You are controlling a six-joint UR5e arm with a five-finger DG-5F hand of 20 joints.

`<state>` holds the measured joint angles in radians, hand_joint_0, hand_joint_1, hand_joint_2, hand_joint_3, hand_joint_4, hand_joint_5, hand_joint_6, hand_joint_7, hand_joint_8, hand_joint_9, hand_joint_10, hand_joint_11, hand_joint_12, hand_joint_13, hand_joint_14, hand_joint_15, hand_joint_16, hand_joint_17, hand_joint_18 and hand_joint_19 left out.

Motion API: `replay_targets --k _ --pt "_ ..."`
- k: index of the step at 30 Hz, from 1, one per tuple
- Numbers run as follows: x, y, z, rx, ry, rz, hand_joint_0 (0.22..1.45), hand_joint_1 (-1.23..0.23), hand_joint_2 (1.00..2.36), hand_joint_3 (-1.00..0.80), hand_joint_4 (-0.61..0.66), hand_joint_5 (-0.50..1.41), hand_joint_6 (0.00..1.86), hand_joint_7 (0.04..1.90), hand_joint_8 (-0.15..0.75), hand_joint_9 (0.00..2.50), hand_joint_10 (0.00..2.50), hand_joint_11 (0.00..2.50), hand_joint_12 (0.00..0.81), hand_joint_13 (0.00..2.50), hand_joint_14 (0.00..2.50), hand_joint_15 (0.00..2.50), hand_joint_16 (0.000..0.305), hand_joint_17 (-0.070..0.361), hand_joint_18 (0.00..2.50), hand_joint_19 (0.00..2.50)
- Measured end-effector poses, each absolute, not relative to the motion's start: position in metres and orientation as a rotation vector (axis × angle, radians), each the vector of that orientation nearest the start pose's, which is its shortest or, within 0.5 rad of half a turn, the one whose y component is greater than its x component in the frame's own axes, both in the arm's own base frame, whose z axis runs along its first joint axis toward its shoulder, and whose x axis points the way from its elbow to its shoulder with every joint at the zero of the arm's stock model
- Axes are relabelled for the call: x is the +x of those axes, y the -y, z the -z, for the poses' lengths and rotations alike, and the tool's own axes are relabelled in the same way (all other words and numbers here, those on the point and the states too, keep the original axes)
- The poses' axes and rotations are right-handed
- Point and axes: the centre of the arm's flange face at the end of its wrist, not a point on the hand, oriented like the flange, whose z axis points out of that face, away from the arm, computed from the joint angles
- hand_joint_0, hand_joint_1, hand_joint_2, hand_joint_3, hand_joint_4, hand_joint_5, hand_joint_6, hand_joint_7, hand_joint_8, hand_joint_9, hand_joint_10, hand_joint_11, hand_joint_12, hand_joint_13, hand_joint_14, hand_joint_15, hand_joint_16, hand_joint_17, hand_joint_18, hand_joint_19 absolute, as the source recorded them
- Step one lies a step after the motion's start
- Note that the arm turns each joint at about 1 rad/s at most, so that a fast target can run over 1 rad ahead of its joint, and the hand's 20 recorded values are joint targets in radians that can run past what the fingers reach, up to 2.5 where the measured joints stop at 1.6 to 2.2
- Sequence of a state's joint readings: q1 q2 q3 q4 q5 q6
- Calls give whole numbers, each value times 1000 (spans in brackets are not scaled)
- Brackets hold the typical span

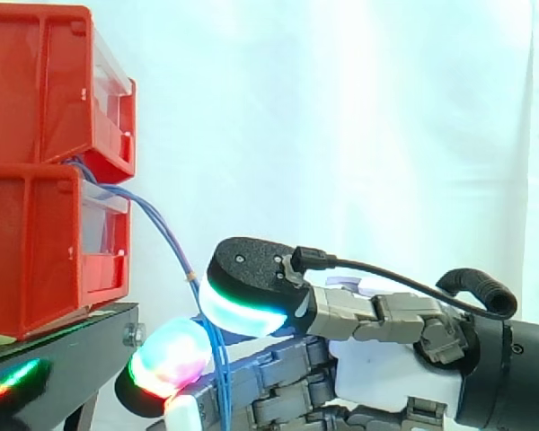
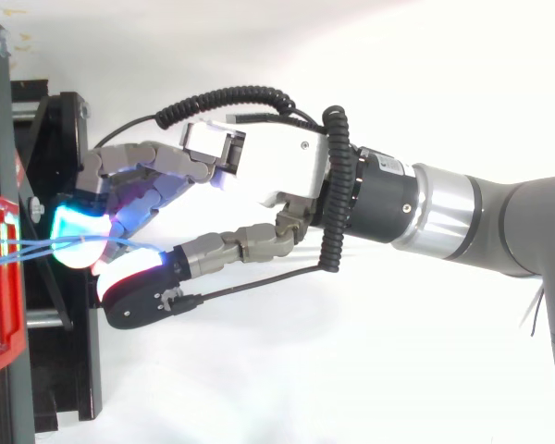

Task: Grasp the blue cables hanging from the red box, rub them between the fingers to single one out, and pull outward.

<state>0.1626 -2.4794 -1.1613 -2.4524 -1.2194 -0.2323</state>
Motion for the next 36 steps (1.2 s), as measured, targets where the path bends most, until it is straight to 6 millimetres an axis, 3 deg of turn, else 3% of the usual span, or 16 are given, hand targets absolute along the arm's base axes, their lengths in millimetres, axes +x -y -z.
replay_targets --k 14,21,24,28,32,36 --pt "810 33 -162 1086 -989 -1063 577 -715 1011 -323 171 -99 700 1073 287 875 18 424 384 677 12 309 45 102 479 247" --pt "811 32 -172 1115 -990 -1098 575 -726 1011 -59 150 -134 887 951 337 914 14 443 435 734 12 306 56 125 580 216" --pt "807 32 -180 1132 -1006 -1094 581 -731 1009 -33 130 -130 901 932 343 918 14 454 442 752 12 316 57 128 592 213" --pt "803 32 -185 1155 -1039 -1076 585 -736 1009 -73 157 -133 896 911 344 920 14 456 438 753 12 321 56 126 589 223" --pt "801 33 -186 1163 -1052 -1064 559 -737 1014 -284 155 -141 874 942 298 890 18 465 392 717 15 349 46 105 518 277" --pt "800 33 -186 1165 -1054 -1062 535 -721 1007 -395 156 -137 846 924 301 899 17 464 397 725 14 358 48 107 527 272"
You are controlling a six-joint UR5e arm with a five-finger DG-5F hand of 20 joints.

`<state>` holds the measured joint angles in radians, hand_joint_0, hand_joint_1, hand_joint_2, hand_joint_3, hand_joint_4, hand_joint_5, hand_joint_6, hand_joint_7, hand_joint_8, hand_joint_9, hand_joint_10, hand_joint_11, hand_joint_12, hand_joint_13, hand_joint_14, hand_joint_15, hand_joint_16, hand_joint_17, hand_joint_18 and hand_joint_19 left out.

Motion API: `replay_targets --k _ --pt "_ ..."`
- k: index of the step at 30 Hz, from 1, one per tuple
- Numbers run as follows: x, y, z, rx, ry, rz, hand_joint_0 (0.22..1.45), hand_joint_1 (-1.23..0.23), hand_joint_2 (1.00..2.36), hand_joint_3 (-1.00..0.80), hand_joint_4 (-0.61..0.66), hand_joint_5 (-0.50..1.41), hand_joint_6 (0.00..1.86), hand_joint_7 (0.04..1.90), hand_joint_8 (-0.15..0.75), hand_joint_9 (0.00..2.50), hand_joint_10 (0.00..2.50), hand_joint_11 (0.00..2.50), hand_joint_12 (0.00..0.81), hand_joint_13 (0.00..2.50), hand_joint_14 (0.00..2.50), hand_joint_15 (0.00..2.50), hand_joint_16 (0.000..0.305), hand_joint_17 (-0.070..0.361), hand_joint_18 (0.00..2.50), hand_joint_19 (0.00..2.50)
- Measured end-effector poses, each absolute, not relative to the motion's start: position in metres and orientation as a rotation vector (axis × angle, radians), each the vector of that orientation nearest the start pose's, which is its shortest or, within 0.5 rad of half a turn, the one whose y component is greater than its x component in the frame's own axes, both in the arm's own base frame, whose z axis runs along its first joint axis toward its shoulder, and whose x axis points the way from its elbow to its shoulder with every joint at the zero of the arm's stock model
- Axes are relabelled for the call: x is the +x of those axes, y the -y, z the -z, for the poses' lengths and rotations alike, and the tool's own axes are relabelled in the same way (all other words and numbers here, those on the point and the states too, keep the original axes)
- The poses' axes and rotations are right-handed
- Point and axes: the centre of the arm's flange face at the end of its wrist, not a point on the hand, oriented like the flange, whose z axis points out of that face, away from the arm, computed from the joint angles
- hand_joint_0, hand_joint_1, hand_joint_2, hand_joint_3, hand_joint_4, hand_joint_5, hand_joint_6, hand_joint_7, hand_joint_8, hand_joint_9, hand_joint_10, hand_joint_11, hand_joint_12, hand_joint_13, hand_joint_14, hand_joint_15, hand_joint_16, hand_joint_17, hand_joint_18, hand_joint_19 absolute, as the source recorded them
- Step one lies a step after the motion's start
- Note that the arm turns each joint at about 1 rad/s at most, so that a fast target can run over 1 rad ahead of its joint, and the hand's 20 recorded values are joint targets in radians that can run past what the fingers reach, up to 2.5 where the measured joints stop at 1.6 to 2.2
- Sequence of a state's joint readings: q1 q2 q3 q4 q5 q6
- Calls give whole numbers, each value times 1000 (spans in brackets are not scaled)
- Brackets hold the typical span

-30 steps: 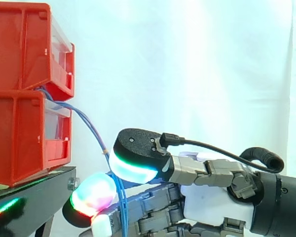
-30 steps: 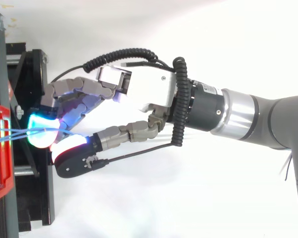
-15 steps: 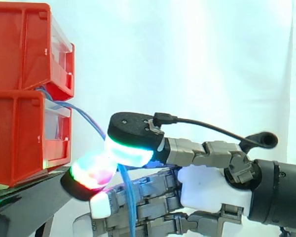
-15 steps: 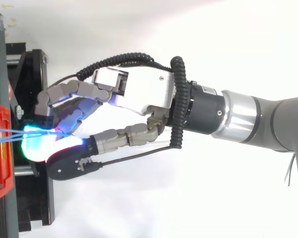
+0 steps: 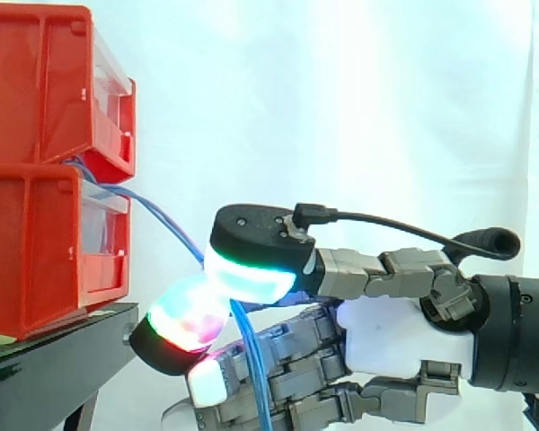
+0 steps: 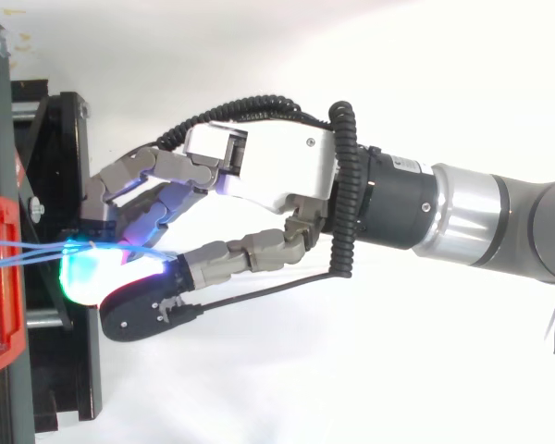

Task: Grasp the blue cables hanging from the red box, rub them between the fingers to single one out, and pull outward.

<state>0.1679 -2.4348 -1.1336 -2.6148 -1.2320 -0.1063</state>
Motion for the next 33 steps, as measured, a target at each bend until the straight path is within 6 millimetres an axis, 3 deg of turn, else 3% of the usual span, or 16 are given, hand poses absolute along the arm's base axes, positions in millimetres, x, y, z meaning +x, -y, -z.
replay_targets --k 15,33 --pt "800 40 -187 1176 -1046 -1030 518 -671 1003 -445 196 -93 618 1132 304 894 15 454 409 722 14 349 49 110 525 278" --pt "794 46 -184 1200 -1055 -887 522 -669 1004 -438 197 -82 568 1202 300 900 17 457 408 723 14 349 48 108 521 287"
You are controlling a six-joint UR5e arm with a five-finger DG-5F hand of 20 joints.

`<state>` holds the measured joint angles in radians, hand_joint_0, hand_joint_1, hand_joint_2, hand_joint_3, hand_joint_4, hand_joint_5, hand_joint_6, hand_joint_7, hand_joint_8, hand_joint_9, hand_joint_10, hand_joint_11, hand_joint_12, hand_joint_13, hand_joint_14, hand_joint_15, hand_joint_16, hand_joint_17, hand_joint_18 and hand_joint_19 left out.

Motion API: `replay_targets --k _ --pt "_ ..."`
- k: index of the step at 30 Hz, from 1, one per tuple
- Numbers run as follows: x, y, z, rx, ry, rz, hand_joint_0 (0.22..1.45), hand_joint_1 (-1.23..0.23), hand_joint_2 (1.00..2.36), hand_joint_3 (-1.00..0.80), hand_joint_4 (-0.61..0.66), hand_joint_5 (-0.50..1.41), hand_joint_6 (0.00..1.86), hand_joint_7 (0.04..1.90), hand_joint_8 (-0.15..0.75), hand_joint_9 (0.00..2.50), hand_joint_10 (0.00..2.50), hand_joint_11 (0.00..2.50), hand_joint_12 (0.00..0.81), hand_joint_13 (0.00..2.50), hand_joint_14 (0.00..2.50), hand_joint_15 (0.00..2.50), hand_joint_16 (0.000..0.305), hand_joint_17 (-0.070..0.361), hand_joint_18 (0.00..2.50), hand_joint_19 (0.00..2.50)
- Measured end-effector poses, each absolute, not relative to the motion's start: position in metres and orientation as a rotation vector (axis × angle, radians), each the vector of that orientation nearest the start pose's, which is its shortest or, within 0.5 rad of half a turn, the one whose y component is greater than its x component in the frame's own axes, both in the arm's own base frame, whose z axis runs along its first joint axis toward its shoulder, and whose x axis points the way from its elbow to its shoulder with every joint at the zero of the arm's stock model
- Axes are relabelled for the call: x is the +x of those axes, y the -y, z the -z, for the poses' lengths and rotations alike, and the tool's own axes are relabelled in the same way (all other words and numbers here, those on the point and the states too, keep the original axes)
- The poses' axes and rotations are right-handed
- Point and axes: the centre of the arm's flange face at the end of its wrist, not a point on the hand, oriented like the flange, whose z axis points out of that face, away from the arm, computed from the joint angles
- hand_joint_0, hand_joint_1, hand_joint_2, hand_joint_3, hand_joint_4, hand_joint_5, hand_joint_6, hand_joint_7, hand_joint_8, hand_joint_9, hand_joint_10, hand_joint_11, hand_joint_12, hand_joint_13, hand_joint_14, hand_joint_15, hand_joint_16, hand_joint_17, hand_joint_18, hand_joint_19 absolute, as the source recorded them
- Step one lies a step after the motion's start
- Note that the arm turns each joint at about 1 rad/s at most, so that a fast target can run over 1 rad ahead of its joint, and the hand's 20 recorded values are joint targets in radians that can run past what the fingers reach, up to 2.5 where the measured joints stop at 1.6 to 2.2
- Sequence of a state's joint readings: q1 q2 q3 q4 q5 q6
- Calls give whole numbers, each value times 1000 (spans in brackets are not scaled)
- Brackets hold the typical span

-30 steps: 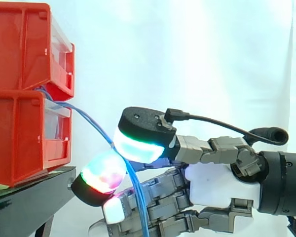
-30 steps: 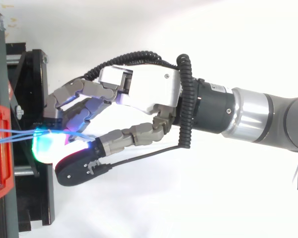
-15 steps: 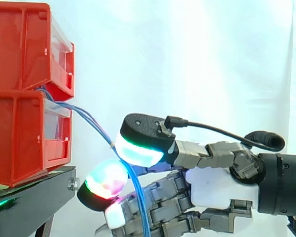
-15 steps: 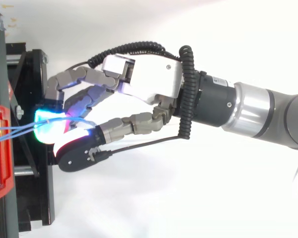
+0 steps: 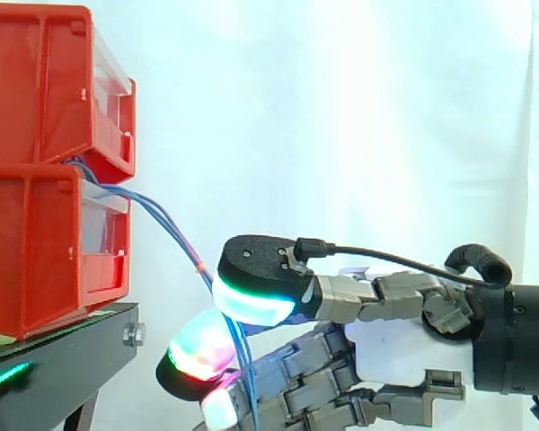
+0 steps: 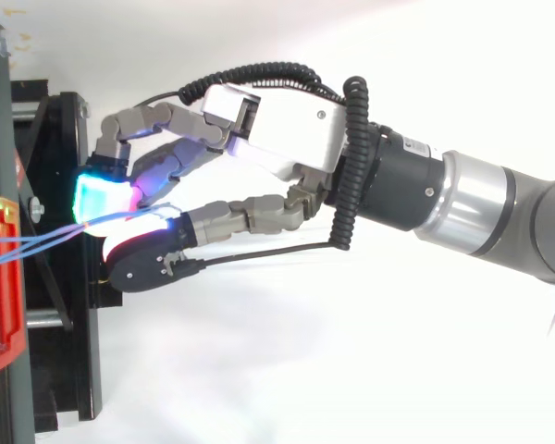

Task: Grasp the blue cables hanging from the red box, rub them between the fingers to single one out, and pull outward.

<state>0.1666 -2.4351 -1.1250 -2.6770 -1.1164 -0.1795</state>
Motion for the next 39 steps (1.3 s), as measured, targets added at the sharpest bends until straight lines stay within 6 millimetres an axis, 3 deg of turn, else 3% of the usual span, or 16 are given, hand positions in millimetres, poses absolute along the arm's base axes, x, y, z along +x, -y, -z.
replay_targets --k 13,22,32,39 --pt "802 41 -202 1200 -1058 -893 543 -677 1006 -402 181 -83 583 1208 299 904 16 462 399 726 15 343 47 106 527 290" --pt "803 35 -204 1198 -1065 -898 574 -693 1011 -334 165 -104 711 1051 295 909 16 470 388 731 15 342 46 104 545 300" --pt "803 31 -204 1198 -1067 -906 581 -729 1015 -95 145 -136 878 948 328 931 15 470 422 772 13 327 53 119 616 263" --pt "803 27 -205 1197 -1071 -911 599 -795 1017 -122 141 -141 884 937 314 916 16 484 410 767 14 349 51 114 610 282"
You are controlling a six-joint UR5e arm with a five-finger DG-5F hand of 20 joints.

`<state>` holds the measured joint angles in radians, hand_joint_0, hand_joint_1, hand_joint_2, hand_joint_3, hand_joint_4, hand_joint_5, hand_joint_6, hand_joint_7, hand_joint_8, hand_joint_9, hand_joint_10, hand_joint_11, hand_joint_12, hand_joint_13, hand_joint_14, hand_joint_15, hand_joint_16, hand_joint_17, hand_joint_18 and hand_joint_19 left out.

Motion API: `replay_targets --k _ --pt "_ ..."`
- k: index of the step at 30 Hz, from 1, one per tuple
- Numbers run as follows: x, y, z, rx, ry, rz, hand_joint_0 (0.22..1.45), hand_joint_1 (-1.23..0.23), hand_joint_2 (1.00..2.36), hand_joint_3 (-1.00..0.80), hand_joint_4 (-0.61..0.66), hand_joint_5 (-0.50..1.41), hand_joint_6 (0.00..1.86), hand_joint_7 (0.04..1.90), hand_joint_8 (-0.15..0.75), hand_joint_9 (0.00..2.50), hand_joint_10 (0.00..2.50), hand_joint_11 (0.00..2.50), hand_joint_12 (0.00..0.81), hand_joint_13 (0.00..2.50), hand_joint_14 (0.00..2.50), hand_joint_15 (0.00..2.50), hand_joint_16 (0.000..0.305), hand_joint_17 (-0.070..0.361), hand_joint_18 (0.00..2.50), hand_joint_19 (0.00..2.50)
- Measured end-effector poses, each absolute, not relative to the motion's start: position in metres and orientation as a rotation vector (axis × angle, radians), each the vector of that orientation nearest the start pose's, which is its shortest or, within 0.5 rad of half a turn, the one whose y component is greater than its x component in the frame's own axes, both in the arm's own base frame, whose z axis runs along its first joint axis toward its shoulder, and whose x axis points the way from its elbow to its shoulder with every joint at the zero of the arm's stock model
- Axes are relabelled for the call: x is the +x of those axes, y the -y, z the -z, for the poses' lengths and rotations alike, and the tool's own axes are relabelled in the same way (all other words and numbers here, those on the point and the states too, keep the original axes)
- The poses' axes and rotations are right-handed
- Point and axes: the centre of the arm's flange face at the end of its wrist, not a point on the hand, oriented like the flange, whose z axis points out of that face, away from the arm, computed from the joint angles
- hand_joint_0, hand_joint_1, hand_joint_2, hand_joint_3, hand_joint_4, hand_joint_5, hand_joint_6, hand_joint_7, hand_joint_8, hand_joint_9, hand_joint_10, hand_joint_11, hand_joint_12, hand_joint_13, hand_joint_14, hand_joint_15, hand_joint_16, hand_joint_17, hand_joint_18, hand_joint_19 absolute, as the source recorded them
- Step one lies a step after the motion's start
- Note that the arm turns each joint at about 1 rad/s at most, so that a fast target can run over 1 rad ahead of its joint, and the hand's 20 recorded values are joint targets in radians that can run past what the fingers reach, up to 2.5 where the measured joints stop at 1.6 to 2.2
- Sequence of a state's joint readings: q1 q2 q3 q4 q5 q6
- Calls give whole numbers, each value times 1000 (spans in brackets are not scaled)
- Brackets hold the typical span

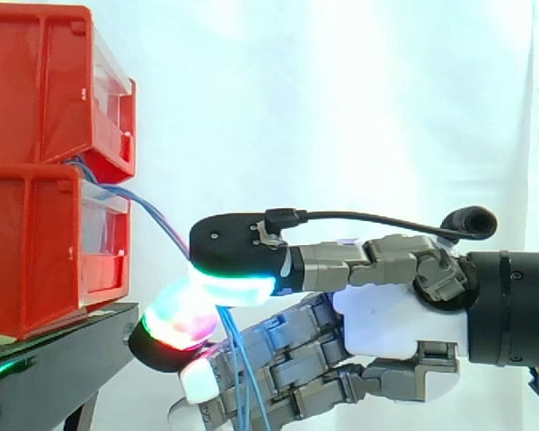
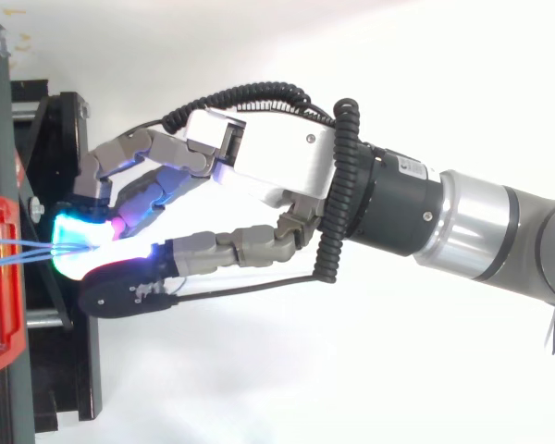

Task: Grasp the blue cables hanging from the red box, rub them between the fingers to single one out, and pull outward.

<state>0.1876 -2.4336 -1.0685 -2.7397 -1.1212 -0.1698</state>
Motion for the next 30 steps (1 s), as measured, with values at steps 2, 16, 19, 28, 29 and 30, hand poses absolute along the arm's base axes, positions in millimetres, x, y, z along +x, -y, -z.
replay_targets --k 2,16,19,28,29,30 --pt "803 26 -206 1198 -1072 -914 602 -804 1016 -150 153 -142 879 934 309 912 16 490 406 764 15 348 50 112 605 289" --pt "791 23 -217 1261 -1124 -901 532 -679 1003 -456 173 -141 852 944 306 929 18 484 403 777 16 355 49 110 608 316" --pt "790 23 -216 1273 -1126 -904 530 -653 1002 -461 163 -140 845 928 307 935 16 488 403 777 16 367 49 111 609 315" --pt "786 23 -233 1280 -1122 -907 538 -667 1004 -452 182 -131 810 925 306 939 16 488 402 784 15 364 49 111 609 320" --pt "786 23 -234 1279 -1121 -907 539 -668 1003 -453 181 -129 803 940 306 938 17 492 402 784 14 358 49 111 609 327" --pt "786 23 -235 1278 -1120 -907 540 -671 1003 -452 182 -129 802 935 302 937 19 477 401 784 15 362 49 111 609 317"
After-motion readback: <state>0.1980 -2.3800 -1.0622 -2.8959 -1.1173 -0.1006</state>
